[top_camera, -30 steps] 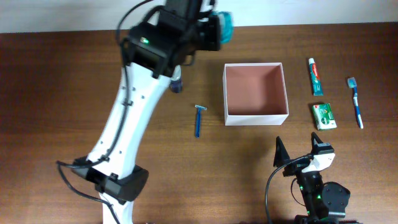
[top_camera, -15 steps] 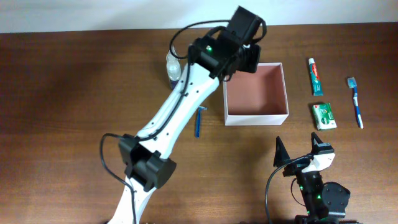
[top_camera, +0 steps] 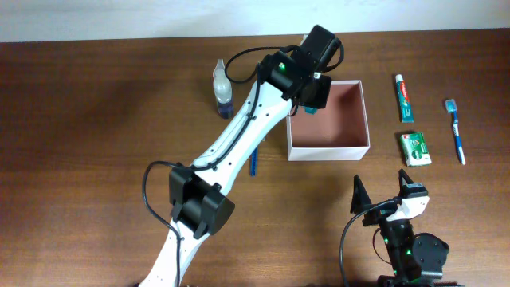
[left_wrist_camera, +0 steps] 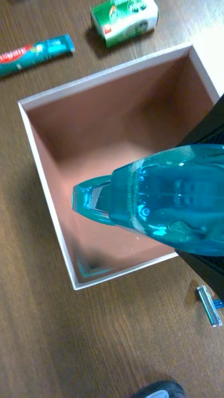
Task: Pack container
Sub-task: 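Lift the Listerine bottle and carry it over the pink box, then lower the bottle into the box and open the left gripper, then move the left gripper to the blue soap pump bottle and grasp, then lift the soap pump bottle and carry it over the box, then lower the soap bottle into the box beside the Listerine, release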
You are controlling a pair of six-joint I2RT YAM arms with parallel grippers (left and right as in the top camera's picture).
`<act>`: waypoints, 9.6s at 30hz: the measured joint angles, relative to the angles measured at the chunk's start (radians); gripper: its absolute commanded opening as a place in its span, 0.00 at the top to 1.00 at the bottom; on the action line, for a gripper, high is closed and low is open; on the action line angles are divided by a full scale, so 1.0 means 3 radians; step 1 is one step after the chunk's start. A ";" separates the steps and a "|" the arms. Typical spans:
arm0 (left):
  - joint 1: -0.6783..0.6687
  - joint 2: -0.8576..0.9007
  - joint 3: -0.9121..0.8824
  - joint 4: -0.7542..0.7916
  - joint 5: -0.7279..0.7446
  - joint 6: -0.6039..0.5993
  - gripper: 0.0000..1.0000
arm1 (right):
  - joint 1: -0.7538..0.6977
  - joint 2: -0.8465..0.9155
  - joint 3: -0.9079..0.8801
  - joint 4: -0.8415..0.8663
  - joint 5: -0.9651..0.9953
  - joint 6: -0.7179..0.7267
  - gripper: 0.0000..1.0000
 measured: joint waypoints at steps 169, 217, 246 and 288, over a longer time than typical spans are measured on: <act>0.1106 0.0130 0.0565 -0.0371 -0.0481 0.0160 0.69 | 0.0000 0.0000 0.0000 0.0000 0.0000 0.0001 0.01; -0.0284 -0.0509 0.0720 0.0501 -0.0226 0.0383 0.69 | 0.0000 0.0000 0.0000 -0.0001 0.0000 -0.0001 0.01; -0.0275 -0.0367 -0.0744 0.1467 -0.0192 0.0381 0.68 | 0.0000 0.0000 0.0000 0.0000 -0.0001 0.0000 0.01; -0.0092 -0.0148 -0.0750 0.1504 -0.0192 0.0393 0.45 | 0.0000 0.0000 0.0000 0.0000 0.0000 -0.0001 0.01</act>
